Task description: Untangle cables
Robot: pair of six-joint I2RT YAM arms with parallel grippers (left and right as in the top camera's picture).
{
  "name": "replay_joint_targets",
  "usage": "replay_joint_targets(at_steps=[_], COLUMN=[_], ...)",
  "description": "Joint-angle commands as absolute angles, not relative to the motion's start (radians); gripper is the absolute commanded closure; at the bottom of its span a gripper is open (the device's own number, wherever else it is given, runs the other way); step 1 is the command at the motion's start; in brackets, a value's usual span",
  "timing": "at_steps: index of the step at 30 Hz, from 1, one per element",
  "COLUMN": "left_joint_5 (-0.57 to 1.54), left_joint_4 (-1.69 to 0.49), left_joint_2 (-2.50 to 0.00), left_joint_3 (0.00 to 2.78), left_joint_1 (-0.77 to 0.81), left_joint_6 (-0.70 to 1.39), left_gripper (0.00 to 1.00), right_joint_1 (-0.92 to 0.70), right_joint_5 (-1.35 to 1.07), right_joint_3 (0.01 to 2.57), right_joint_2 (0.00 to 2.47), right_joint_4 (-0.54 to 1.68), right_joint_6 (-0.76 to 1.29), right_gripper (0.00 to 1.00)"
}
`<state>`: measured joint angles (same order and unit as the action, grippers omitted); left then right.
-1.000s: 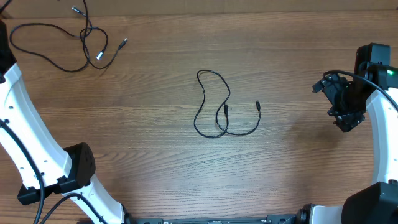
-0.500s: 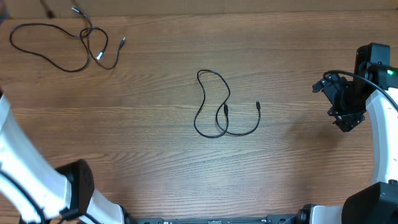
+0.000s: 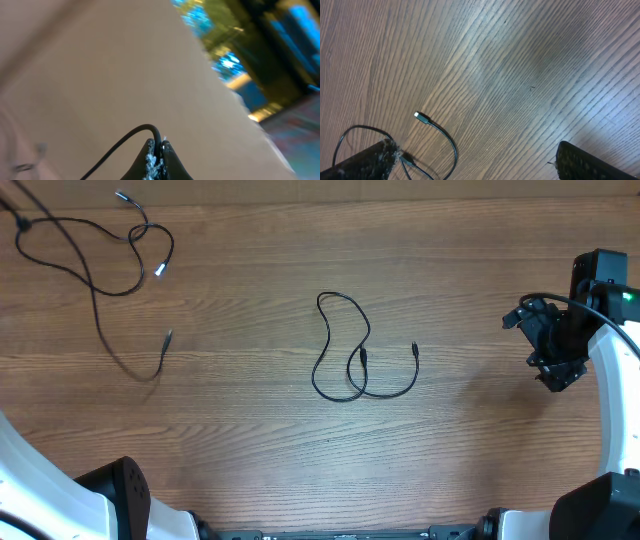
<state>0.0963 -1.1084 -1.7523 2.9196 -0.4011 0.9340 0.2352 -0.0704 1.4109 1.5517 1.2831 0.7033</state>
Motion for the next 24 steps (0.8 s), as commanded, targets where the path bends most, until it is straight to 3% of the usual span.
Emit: replay_joint_targets(at_steps=[1, 14, 24], left_joint_5=[-0.207, -0.258, -0.277], left_joint_4=[-1.197, -1.127, -1.237], left_joint_2=[-1.763, -1.919, -2.067], left_joint_3=[2.926, 2.925, 2.925], left_joint_1=[-0.408, -0.431, -0.559], left_joint_6=[0.912, 0.677, 0.641], left_gripper=[0.96, 0.96, 0.96], right_joint_1=[0.237, 0.237, 0.237], right_joint_5=[-0.061, -0.061, -0.061], right_joint_3=[1.420, 1.420, 1.420], right_joint_2=[1.555, 1.555, 1.555], right_joint_4=[1.281, 1.281, 1.281], right_joint_6=[0.707, 0.707, 0.707], right_gripper=[0.00, 0.00, 0.00])
